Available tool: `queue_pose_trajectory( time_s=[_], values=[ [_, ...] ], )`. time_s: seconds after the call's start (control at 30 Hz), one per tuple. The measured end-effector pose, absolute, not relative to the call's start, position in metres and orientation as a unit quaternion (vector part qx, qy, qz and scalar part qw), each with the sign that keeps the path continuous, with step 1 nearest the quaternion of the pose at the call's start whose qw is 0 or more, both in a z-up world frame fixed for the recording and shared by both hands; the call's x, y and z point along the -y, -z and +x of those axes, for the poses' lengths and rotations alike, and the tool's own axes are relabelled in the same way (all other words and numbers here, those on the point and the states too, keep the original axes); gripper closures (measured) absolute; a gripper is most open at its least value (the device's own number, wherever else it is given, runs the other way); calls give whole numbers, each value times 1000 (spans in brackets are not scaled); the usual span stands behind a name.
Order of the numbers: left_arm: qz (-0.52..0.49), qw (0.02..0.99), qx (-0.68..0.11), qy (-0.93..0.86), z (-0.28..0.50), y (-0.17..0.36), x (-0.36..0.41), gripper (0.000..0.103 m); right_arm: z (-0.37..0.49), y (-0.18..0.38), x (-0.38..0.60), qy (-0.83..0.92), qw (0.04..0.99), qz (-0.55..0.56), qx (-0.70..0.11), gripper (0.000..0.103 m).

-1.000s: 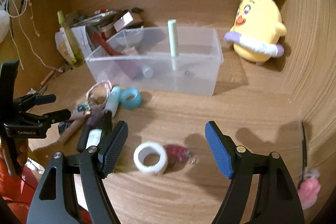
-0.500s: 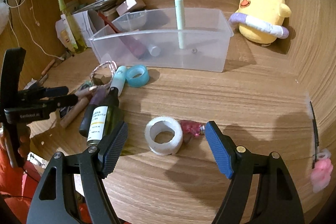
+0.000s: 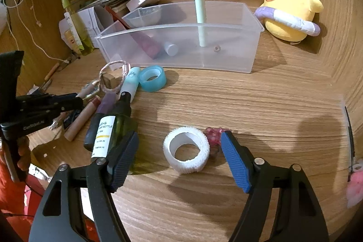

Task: Organize objects
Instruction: 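Grasp the white pen with the left gripper while the right gripper grasps the white tape roll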

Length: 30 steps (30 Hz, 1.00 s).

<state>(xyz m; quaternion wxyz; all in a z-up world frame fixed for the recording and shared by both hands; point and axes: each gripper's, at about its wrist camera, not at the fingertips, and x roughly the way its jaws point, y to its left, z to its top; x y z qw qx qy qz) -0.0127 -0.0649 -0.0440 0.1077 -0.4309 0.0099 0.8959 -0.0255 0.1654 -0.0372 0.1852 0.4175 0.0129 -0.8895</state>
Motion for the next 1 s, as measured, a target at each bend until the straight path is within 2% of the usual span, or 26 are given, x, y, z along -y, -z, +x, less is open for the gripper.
queue_pose_trajectory(
  time_s=[0.27,1.0],
  values=[
    [-419,99,2,-902,-12,35,70,93,-31,42,-168,884,196,425,-2,67],
    [-345,111,50,-931,-23,-19,61,93,-41,-5,-177,913,200,354,18,67]
  ],
)
